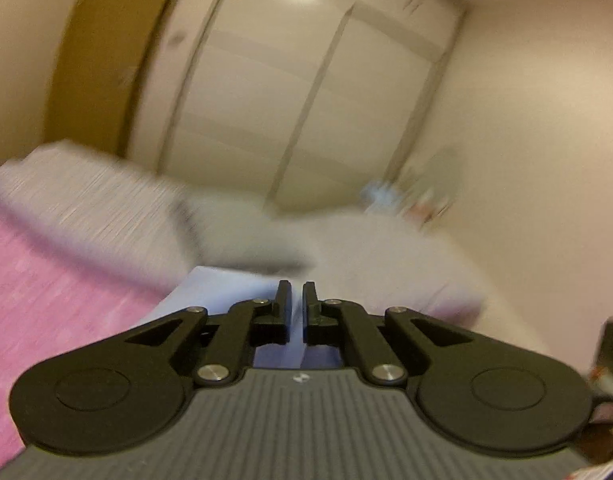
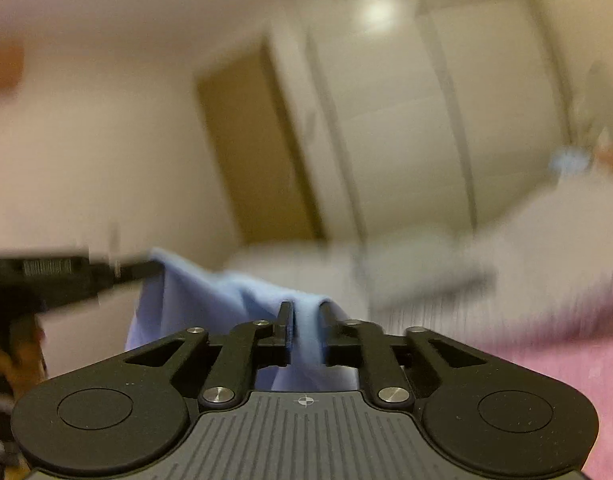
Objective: Fold clothes
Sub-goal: 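Lift the blue sweatshirt with both grippers and carry it onto the open bed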
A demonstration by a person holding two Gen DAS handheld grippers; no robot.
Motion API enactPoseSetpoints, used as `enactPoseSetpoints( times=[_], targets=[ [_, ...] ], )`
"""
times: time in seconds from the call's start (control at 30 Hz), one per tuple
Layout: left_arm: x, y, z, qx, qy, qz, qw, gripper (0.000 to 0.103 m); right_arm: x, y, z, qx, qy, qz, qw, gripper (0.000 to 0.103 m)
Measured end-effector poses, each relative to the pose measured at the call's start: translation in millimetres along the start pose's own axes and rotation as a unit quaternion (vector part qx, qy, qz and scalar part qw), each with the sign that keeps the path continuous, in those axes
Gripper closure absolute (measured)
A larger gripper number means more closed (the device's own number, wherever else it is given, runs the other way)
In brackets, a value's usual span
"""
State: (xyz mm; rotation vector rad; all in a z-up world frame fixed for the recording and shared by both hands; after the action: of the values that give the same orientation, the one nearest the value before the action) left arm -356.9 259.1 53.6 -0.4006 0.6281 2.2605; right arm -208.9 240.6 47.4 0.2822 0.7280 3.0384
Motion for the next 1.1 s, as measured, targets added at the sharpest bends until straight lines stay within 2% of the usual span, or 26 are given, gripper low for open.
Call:
enactPoseSetpoints(
  times=[0.07,0.17,0.33,0.4,0.43,0.53,0.73,1.1],
  targets=[
    [26,11,-33,0.037,0.038,0.032,0.9981,0.102,17,-13,-24,0.048,0.023,0.000,0.999,0.079],
    [63,35,-87,0.095,0.103,0.095,0.9855,0.102,32,-16,-65,0.106,0.043,0.012,0.993,0.079],
    [91,77,-146,0.156,0.142,0.173,0.9620,0.102,46,4,-113,0.180,0.068,0.020,0.981,0.079],
    [87,97,-168,0.163,0.148,0.188,0.9571,0.101,45,20,-132,0.200,0.077,0.020,0.977,0.079],
    [84,111,-184,0.167,0.149,0.194,0.9551,0.101,43,25,-142,0.211,0.080,0.020,0.974,0.079],
    [66,117,-198,0.170,0.139,0.195,0.9559,0.097,32,43,-172,0.236,0.086,0.021,0.968,0.079],
    [31,119,-230,0.180,0.123,0.192,0.9568,0.091,16,73,-209,0.256,0.085,0.014,0.963,0.079],
    [-16,151,-286,0.216,0.113,0.198,0.9495,0.087,1,125,-263,0.283,0.089,-0.008,0.955,0.079]
  ],
)
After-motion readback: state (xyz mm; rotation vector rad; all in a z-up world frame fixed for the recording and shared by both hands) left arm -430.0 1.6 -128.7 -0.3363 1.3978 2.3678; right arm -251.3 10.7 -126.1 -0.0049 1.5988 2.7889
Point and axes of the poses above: each gripper's, at about its wrist camera, not at the fingertips, and y roughly against the way its jaws point, x to its left, z to its top, the point moved 10 cm from there along -y, roughly the way its jaws point, and after that the axes turned 14 degrees about -z, right-handed, at the moved point
